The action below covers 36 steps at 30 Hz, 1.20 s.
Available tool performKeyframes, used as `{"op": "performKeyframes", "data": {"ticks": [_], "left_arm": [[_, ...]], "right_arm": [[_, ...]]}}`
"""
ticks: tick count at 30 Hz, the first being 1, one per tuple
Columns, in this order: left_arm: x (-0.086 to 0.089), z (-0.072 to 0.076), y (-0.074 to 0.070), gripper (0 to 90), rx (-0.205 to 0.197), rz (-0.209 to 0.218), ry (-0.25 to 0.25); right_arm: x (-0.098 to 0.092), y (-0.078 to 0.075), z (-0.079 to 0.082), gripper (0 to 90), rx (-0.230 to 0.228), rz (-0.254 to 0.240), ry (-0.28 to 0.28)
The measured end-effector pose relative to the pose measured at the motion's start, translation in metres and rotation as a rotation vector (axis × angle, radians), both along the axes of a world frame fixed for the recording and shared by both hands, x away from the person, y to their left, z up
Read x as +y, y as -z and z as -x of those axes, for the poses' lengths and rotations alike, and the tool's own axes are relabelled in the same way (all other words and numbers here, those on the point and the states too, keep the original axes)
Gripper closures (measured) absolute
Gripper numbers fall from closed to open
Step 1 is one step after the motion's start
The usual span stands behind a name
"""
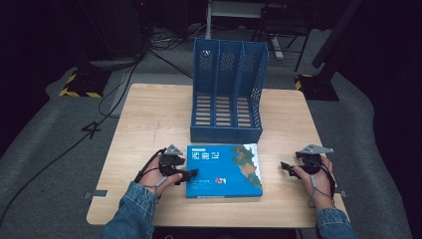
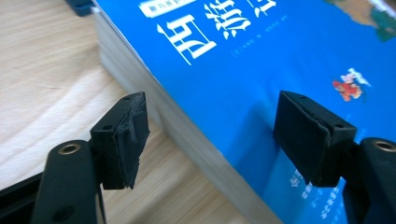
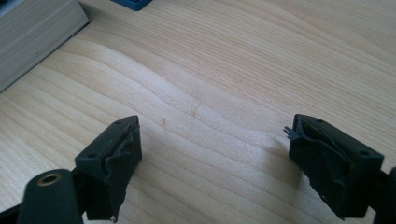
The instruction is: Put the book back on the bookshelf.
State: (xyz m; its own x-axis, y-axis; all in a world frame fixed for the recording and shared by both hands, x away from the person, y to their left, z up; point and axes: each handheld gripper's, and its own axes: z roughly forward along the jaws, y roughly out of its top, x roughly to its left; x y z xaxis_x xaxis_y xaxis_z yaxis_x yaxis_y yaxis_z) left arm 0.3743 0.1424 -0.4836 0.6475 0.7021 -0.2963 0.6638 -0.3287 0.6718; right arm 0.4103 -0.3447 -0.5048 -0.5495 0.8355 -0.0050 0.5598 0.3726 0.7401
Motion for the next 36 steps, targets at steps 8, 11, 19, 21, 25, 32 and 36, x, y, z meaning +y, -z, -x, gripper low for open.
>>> {"op": "performKeyframes", "data": {"ticks": [8,11,19,21,25,32,36], "left_arm": [[-0.001,0.003,0.008,21.6,0.121,0.068,-0.012],[-0.001,0.003,0.009,20.7,0.117,0.071,-0.011],[-0.004,0.007,0.003,21.9,0.079,0.025,-0.003],[-0.006,0.008,0.001,23.7,0.057,0.000,0.005],[-0.003,0.009,-0.003,28.2,0.043,-0.015,0.010],[0.000,0.013,-0.016,38.0,0.001,-0.038,0.051],[0.001,0.013,-0.021,44.4,-0.034,-0.036,0.078]], "right_arm": [[0.000,0.000,0.000,17.4,0.000,-0.001,-0.002],[0.000,0.000,0.000,17.3,0.000,-0.001,-0.002],[0.000,0.000,0.000,17.4,0.000,-0.001,-0.002],[0.001,0.000,0.000,17.3,0.001,-0.001,-0.002],[0.001,0.000,0.000,17.3,0.001,-0.001,-0.003],[0.002,0.000,-0.001,17.2,0.001,0.000,-0.003],[0.002,0.000,-0.001,17.2,0.000,0.001,-0.005]]}}
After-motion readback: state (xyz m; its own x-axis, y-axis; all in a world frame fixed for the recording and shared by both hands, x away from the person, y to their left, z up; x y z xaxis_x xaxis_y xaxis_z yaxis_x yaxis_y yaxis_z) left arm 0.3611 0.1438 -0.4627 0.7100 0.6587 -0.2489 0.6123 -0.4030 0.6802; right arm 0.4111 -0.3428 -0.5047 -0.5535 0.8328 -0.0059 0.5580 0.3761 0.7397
